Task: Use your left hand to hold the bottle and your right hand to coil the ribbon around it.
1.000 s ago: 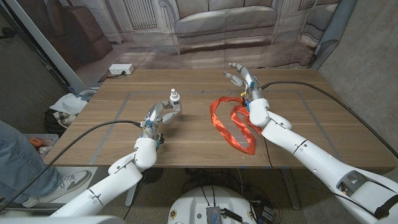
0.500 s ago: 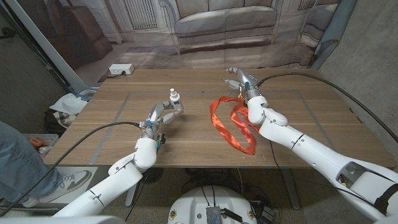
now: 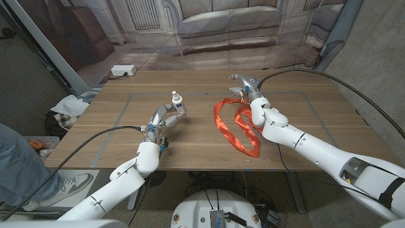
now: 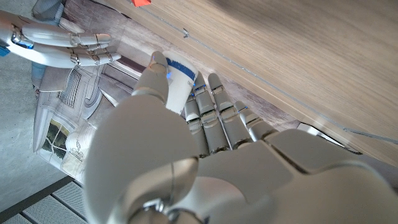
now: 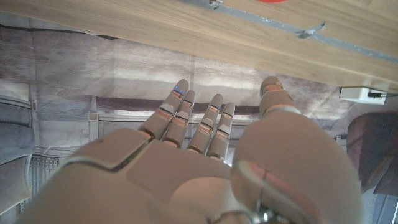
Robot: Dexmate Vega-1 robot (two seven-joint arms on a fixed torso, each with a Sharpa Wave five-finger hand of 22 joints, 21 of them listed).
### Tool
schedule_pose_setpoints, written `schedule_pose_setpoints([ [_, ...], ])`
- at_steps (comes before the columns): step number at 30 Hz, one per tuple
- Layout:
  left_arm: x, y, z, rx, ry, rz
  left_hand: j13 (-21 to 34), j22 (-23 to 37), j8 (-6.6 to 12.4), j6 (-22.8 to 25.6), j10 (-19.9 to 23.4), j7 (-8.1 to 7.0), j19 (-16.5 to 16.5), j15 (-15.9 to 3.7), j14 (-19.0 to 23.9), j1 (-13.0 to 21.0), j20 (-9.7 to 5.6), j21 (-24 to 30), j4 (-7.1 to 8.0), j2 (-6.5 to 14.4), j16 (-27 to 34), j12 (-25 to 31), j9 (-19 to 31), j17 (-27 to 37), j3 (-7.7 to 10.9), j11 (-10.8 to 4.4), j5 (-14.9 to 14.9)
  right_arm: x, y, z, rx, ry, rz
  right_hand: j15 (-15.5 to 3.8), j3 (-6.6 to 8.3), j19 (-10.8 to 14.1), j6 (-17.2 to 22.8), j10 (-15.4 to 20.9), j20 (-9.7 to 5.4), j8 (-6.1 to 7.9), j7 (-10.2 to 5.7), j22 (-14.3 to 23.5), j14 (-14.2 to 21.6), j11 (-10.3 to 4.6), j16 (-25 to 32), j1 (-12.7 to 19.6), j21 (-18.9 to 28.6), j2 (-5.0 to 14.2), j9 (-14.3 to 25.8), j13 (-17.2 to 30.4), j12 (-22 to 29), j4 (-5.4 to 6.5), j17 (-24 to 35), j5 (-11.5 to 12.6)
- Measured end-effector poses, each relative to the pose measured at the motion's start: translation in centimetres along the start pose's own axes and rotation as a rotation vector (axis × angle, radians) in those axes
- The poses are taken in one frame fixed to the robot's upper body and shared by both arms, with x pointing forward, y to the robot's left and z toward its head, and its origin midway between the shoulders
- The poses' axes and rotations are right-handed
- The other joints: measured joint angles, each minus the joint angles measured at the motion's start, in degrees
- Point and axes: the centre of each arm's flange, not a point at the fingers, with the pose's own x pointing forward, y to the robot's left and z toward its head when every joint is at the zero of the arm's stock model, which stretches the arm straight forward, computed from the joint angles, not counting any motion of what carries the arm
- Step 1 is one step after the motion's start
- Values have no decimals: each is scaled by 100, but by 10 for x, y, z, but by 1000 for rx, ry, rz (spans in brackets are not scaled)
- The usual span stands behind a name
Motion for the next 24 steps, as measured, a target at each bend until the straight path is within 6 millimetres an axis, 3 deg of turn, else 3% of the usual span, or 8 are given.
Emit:
schedule_pose_setpoints([
  [14, -7, 1, 2, -10, 2, 9, 3, 0, 0, 0, 16, 0, 0, 0, 0, 0, -1, 0, -24, 0, 0, 0, 0, -1, 24, 17, 19, 7, 21, -13, -77, 23, 117, 13, 1, -65, 22, 0, -21, -46, -21, 27, -56, 1, -21, 175, -78, 175, -1, 0, -43, 50, 27, 44],
  [24, -11, 2, 2, -7, 6, 13, 4, 0, 0, 1, 15, 0, 0, 0, 0, 0, -1, 0, -48, 0, 0, 0, -5, -1, 48, 16, 18, 8, 35, -21, -123, 24, 171, 13, 0, -64, 32, 32, -21, -46, -30, 26, -55, -31, -21, 272, -78, 165, -1, 0, -65, 50, 31, 44],
])
